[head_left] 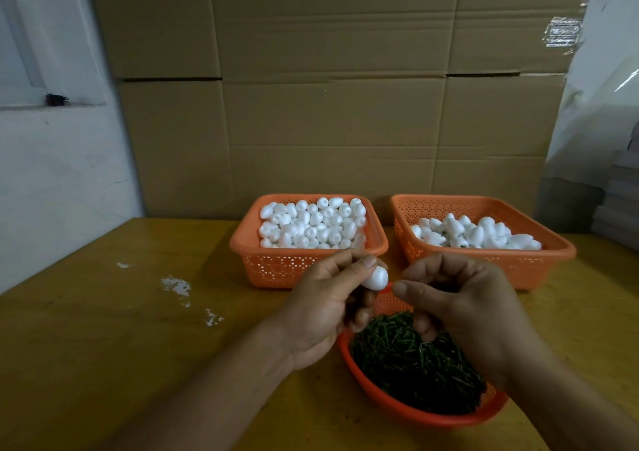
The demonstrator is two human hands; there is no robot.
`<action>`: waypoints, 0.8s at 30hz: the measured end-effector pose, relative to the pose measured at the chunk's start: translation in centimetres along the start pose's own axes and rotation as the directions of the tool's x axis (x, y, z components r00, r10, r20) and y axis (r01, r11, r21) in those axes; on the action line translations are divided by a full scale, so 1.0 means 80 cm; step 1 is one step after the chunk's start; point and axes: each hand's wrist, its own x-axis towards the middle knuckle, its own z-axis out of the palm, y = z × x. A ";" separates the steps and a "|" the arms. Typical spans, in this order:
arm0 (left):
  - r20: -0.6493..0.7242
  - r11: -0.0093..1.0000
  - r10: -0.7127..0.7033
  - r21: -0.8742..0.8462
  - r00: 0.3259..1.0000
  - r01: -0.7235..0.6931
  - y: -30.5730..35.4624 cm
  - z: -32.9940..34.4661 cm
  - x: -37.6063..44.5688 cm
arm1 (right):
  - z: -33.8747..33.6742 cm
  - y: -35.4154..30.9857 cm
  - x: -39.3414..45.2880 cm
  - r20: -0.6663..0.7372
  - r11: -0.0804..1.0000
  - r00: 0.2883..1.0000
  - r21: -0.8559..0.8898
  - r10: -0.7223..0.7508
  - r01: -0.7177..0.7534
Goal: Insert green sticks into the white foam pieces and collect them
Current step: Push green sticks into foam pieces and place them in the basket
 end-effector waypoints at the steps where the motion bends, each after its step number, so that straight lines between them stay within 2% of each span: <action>1: -0.004 1.000 0.002 -0.008 1.000 -0.002 0.000 0.000 0.000 | 0.001 0.003 0.001 0.013 0.998 0.999 0.048 0.038 -0.039; 6: -0.037 0.999 -0.008 -0.036 0.999 0.007 0.000 0.000 0.000 | -0.002 0.011 0.011 0.085 0.883 0.963 0.385 0.257 -0.269; 10: -0.052 0.999 -0.015 -0.053 0.999 0.012 -0.001 0.000 0.001 | -0.005 0.011 0.012 0.110 0.865 0.955 0.406 0.275 -0.296; 14: -0.062 0.999 -0.016 -0.048 0.998 0.014 -0.001 -0.001 0.001 | -0.004 0.008 0.009 0.144 0.903 0.967 0.350 0.212 -0.250; 17: -0.066 0.999 -0.017 -0.049 0.998 0.014 0.002 -0.001 0.000 | -0.003 0.006 0.006 0.180 0.961 0.975 0.216 0.132 -0.170; 20: -0.067 0.998 -0.019 -0.054 0.998 0.015 0.003 -0.002 0.001 | -0.002 0.007 0.004 0.139 0.999 0.990 0.016 0.030 -0.033; 24: -0.070 0.999 -0.019 -0.034 0.997 0.016 0.003 -0.001 0.000 | 0.003 0.010 -0.002 0.132 0.973 0.980 -0.157 -0.147 0.167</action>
